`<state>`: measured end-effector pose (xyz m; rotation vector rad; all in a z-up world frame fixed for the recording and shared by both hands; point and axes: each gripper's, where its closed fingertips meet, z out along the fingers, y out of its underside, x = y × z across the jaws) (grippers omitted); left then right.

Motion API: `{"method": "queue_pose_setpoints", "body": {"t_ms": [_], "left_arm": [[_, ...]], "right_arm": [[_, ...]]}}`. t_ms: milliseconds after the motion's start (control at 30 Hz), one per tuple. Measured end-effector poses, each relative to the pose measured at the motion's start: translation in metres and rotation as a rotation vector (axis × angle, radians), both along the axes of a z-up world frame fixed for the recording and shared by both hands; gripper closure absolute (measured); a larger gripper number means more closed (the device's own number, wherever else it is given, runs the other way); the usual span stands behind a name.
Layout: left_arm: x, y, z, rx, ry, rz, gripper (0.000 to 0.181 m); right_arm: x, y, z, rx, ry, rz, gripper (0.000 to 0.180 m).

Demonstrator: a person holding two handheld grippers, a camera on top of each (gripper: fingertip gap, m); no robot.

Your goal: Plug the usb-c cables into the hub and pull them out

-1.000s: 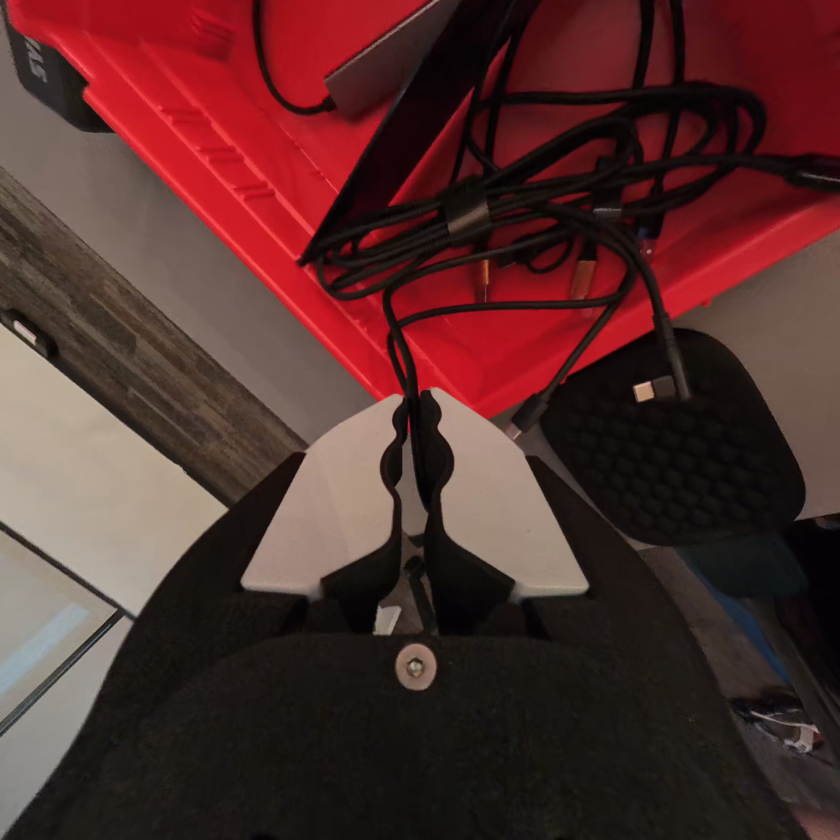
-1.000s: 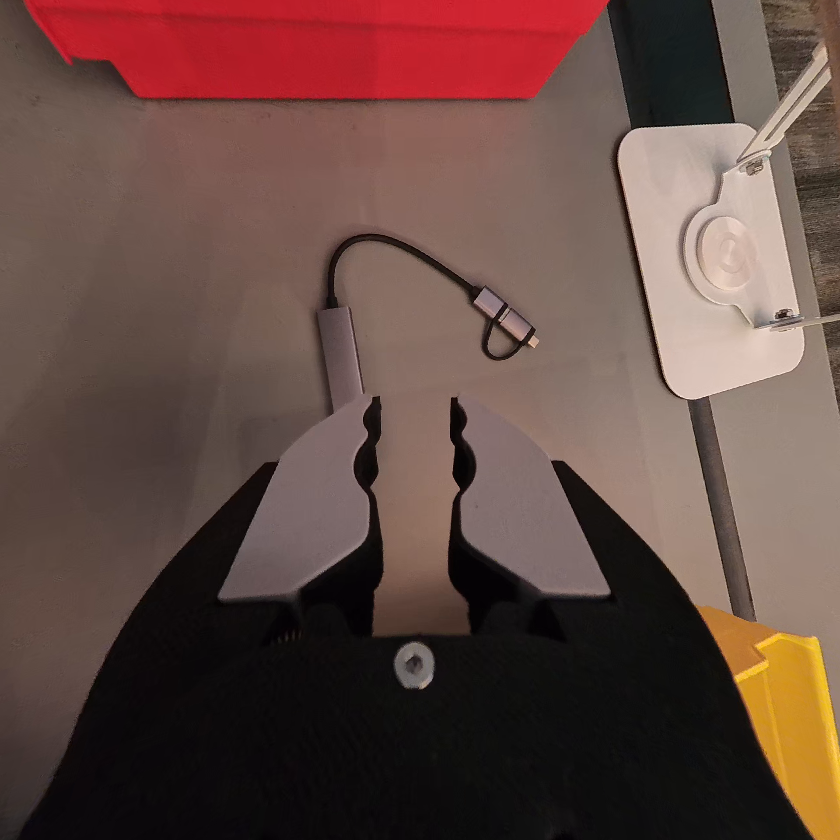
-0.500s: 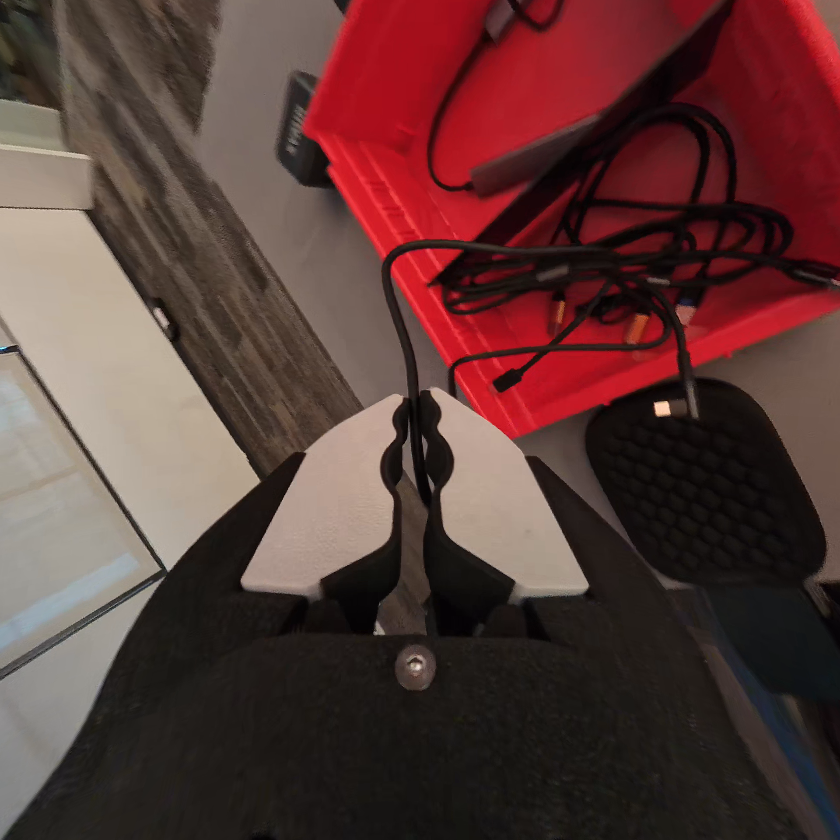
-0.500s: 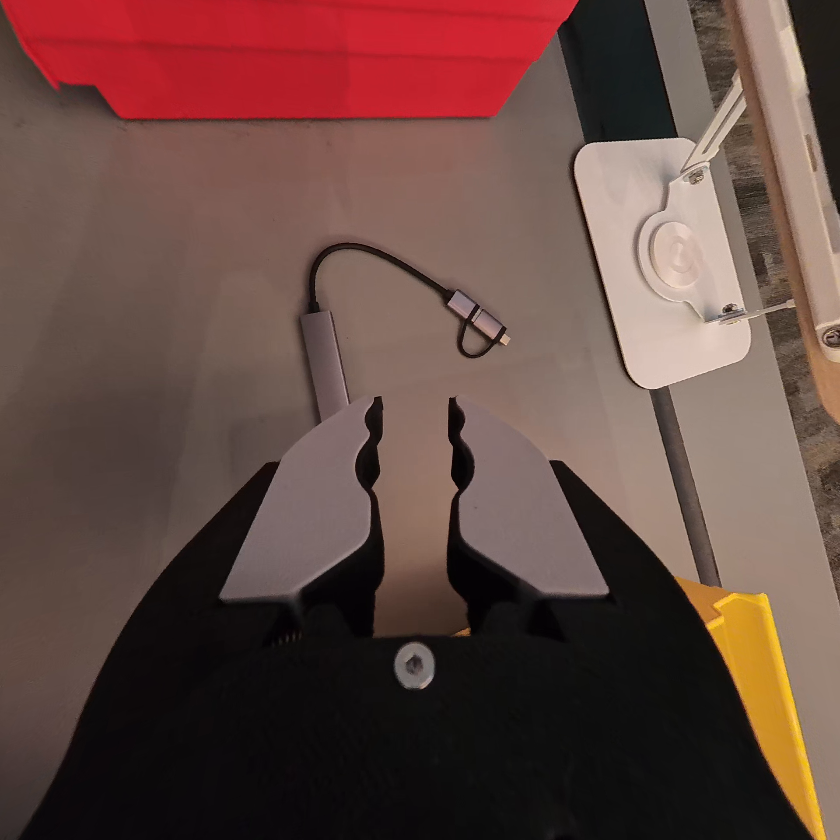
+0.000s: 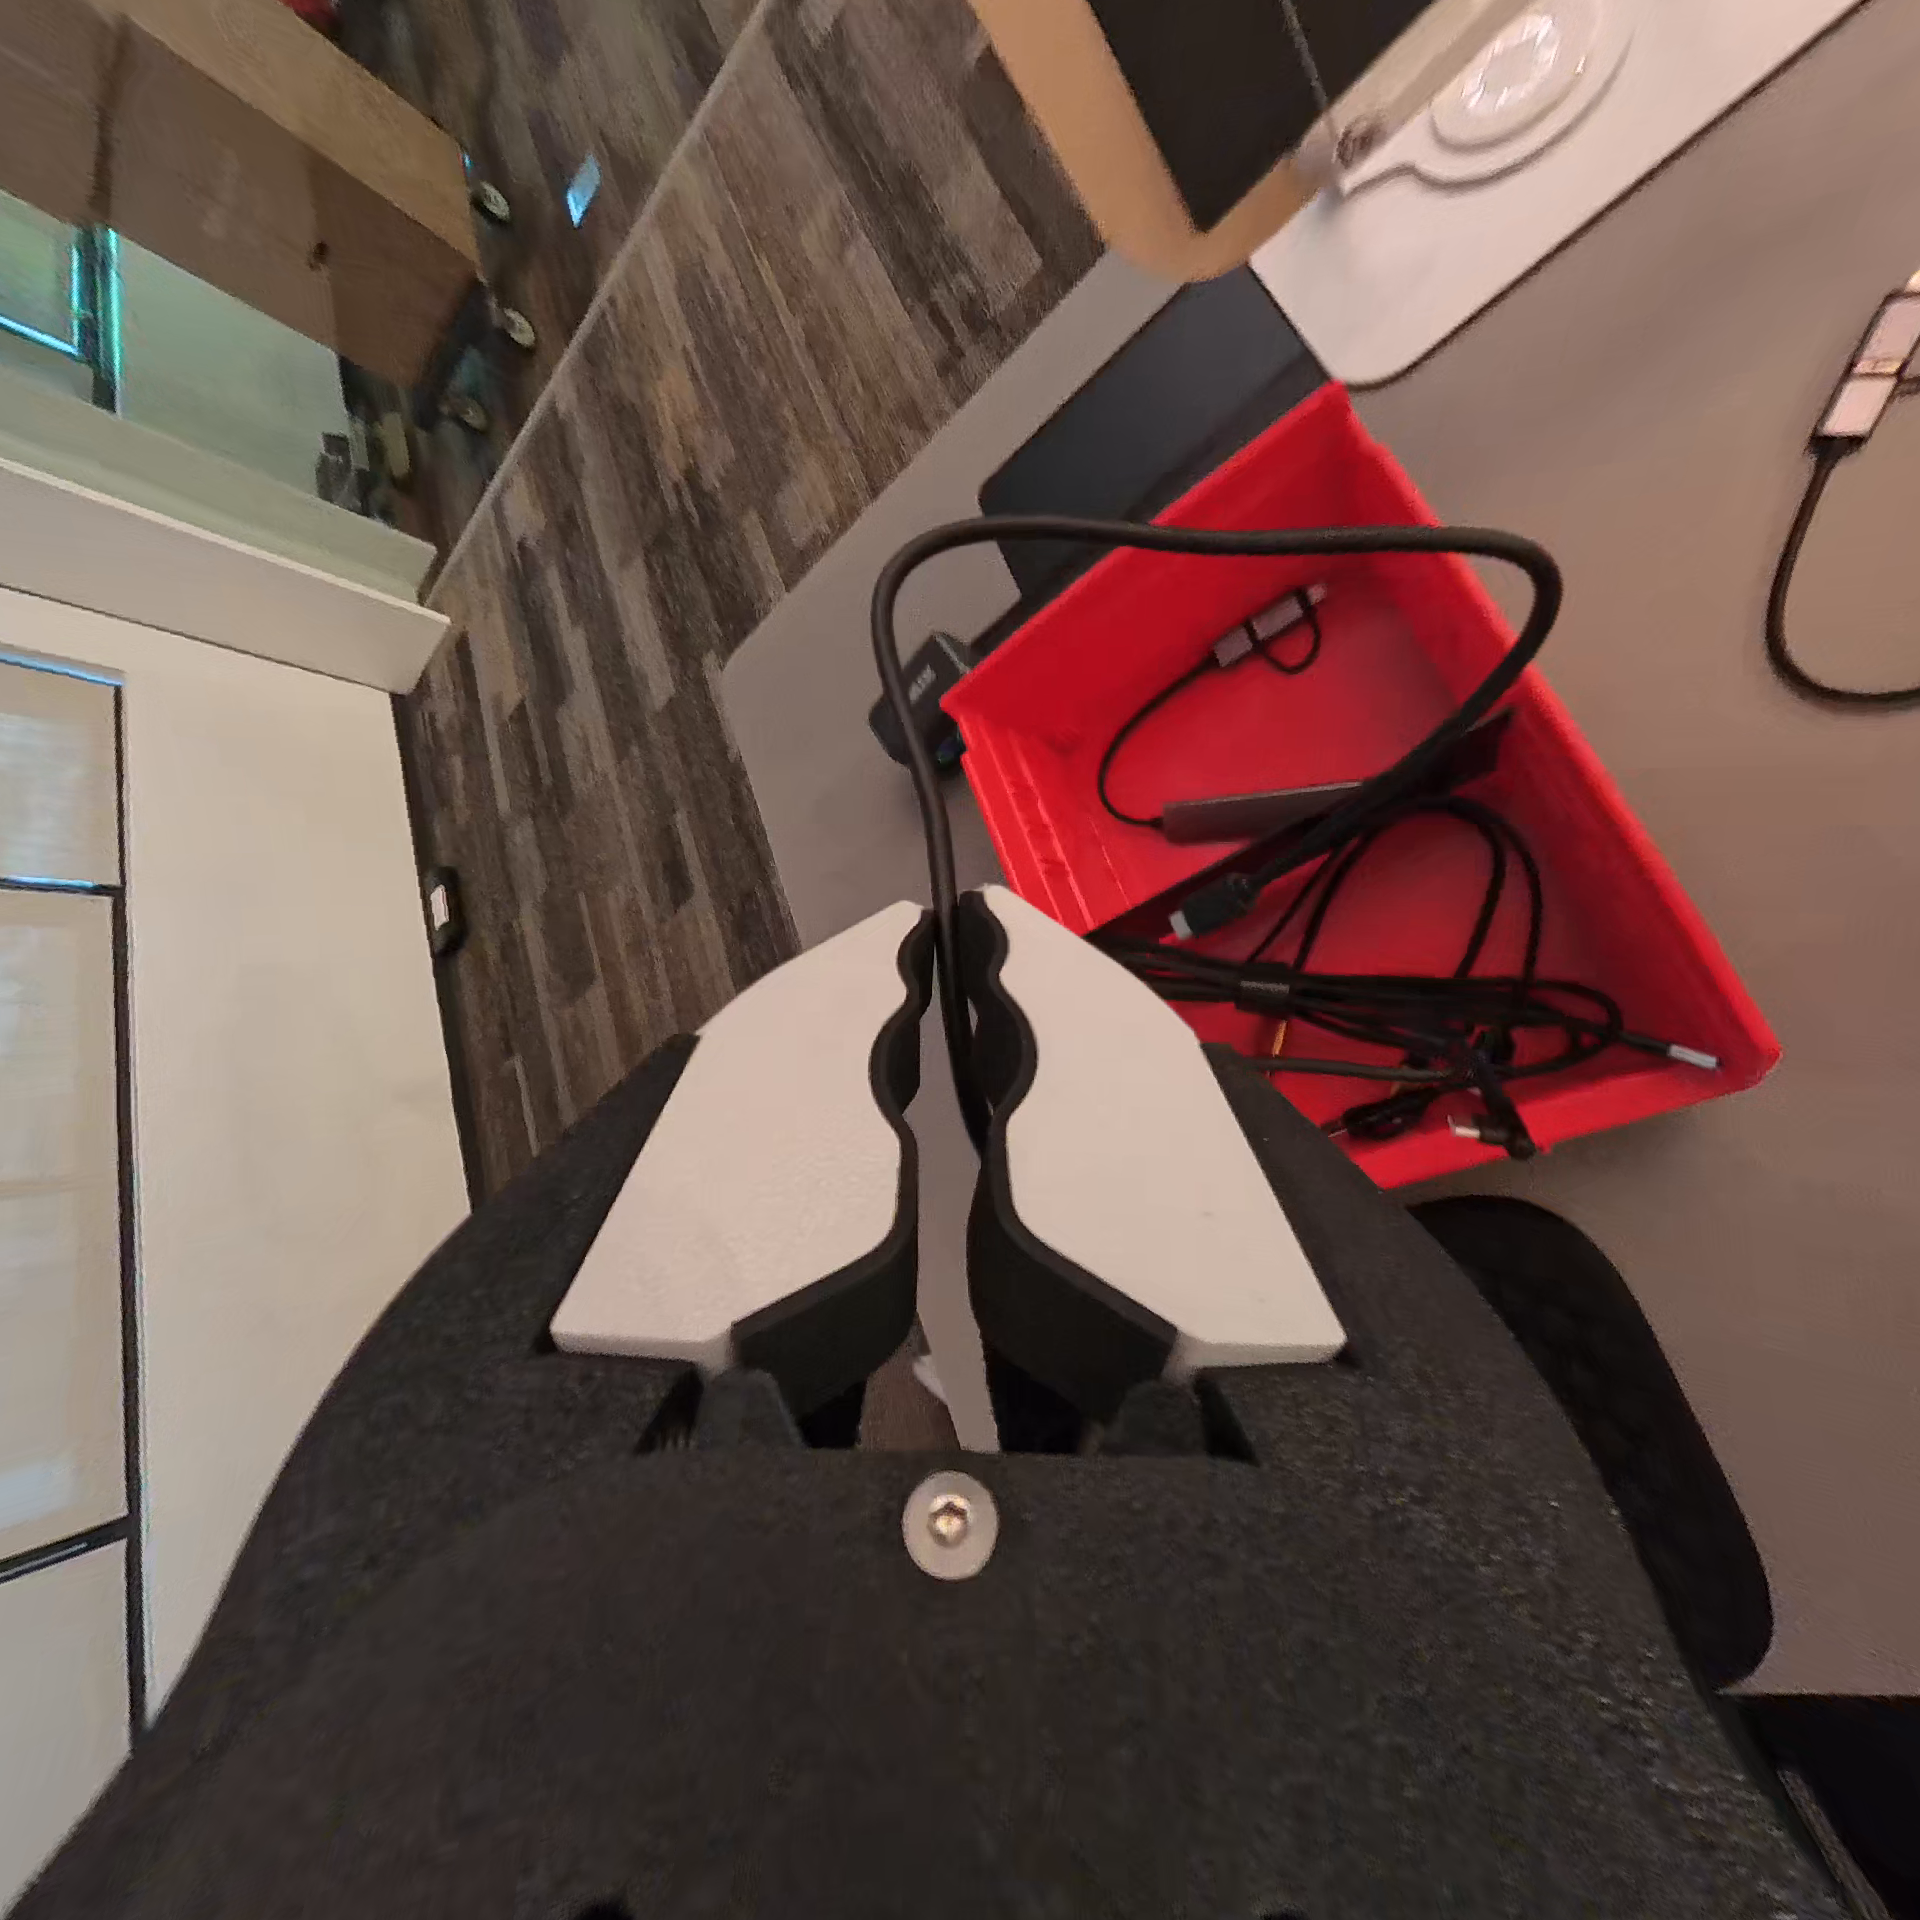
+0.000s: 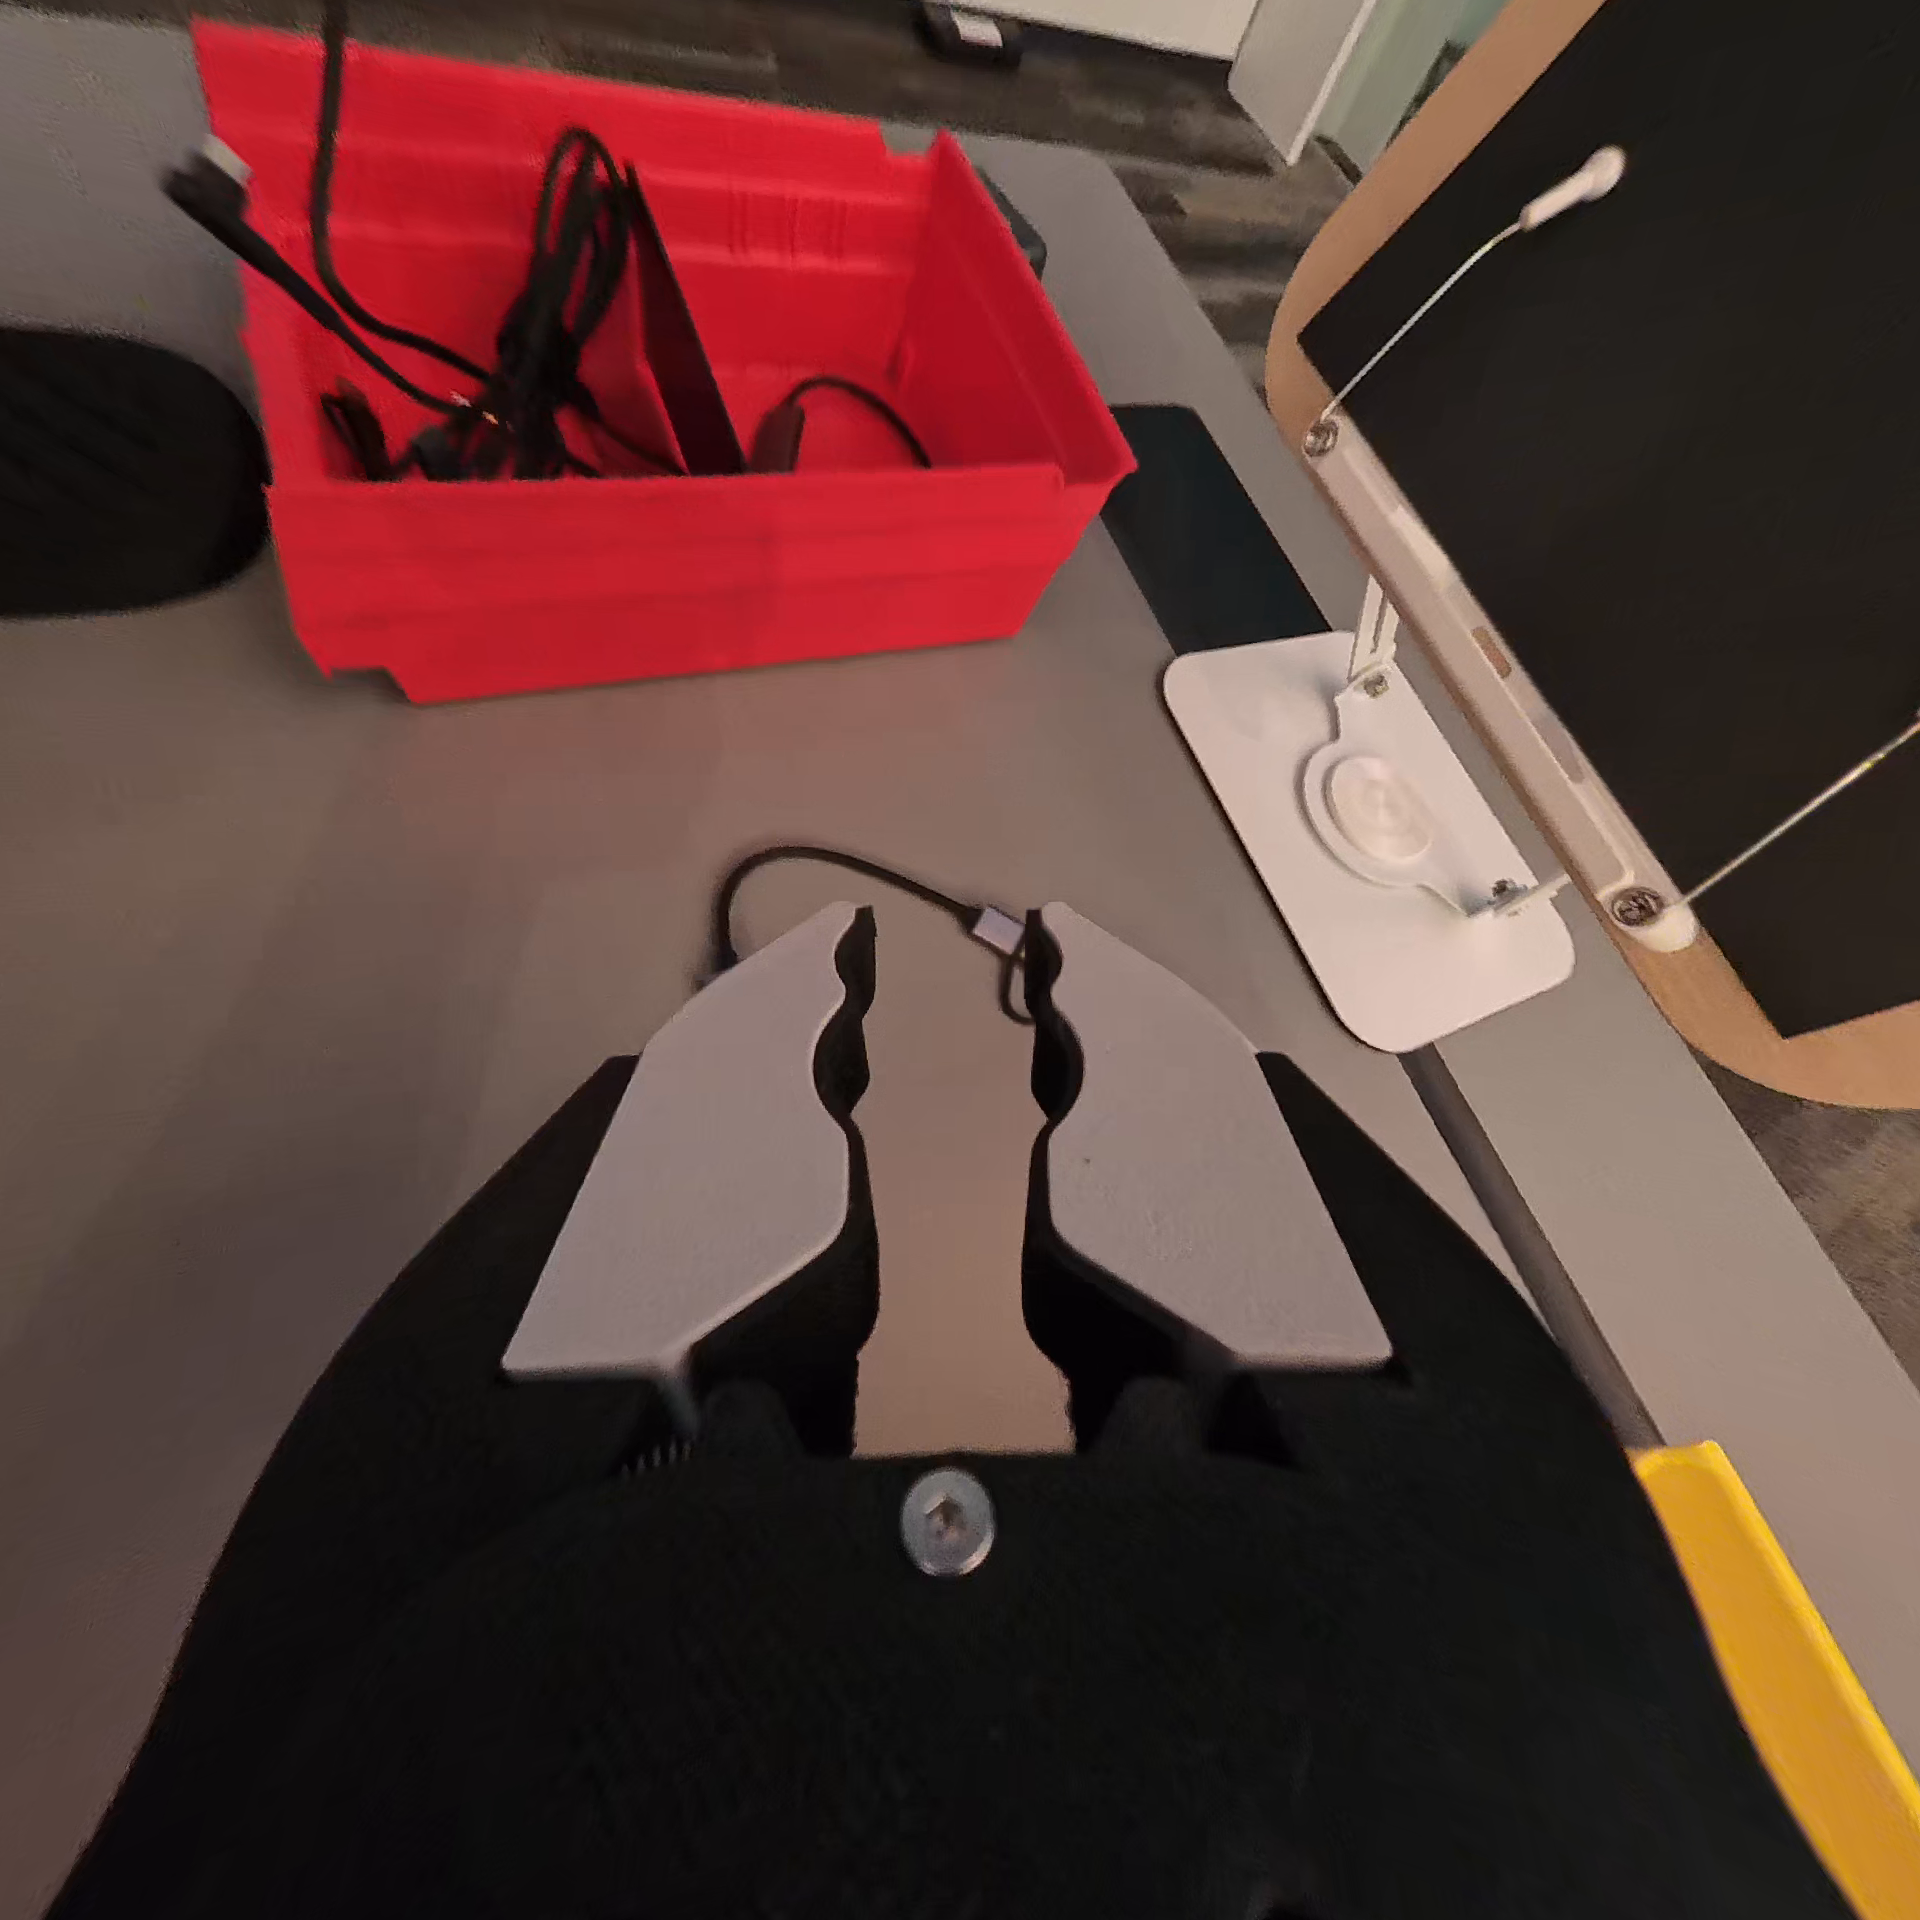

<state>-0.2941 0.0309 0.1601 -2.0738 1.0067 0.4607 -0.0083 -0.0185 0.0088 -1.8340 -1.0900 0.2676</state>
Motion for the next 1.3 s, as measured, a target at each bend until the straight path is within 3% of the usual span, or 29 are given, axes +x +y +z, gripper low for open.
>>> {"method": "queue_pose_setpoints", "body": {"t_ms": [200,433,567,933,1300], "left_arm": [[0.01,0.001,0.032,0.038,0.053,0.003,0.177],[0.036,-0.006,0.06,0.081,0.06,-0.041,0.177],[0.041,-0.003,0.078,0.099,0.08,-0.036,0.177],[0.032,0.006,0.138,0.193,0.093,0.016,0.177],[0.049,-0.001,0.141,0.131,0.016,-0.034,0.177]], "right_arm": [[-0.012,-0.007,0.004,-0.015,0.062,0.051,0.151],[-0.088,-0.053,0.028,0.033,0.292,0.328,0.15],[-0.104,-0.064,0.026,0.092,0.232,0.342,0.149],[-0.119,-0.067,0.006,0.0,0.237,0.365,0.149],[-0.107,-0.055,0.011,0.02,0.255,0.321,0.149]]}}
